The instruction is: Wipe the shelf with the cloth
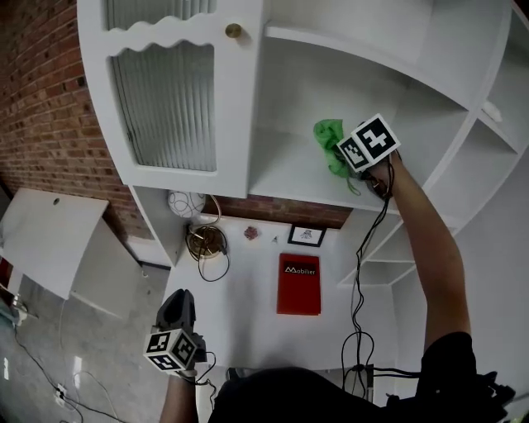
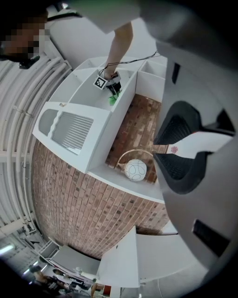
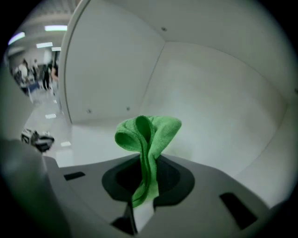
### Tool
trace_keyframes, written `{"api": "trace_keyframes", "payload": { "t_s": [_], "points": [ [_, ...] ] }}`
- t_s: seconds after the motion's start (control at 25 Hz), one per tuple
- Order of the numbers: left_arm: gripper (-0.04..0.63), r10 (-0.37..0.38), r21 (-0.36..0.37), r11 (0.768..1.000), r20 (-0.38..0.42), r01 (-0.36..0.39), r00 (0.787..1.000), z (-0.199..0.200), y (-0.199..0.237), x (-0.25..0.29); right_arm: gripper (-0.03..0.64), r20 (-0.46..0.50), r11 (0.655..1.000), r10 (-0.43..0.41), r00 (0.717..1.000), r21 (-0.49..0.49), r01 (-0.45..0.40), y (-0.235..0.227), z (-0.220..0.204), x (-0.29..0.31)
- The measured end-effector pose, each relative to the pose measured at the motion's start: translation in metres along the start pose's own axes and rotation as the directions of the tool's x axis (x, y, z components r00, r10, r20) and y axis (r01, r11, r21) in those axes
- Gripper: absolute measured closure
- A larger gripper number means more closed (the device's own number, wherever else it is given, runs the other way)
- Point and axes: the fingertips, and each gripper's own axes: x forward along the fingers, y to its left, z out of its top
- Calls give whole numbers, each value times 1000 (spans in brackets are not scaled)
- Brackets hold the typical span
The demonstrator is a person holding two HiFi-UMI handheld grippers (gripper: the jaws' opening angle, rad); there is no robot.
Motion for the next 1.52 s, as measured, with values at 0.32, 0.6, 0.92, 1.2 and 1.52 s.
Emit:
{"api": "trace_keyframes", "payload": {
  "t_s": [0.32,0.6,0.92,1.2,1.52],
  "points": [
    [538,132,-8,991,58,-132,990,13,18,-47,566,281,843,455,845,171,-510,104,80,8],
    [538,213,-25,977,76,-212,974,9,25,-80,566,204,804,550,810,133,-579,145,92,31],
    [538,202,-25,979,64,-201,977,3,23,-74,566,97,872,484,870,34,-489,136,76,36],
    [538,105,-9,994,34,-105,994,1,3,-39,566,51,913,398,916,78,-401,95,37,29],
    [538,-17,11,1000,-3,17,1000,-1,-23,2,566,-54,964,249,967,111,-242,34,-24,13]
  ]
}}
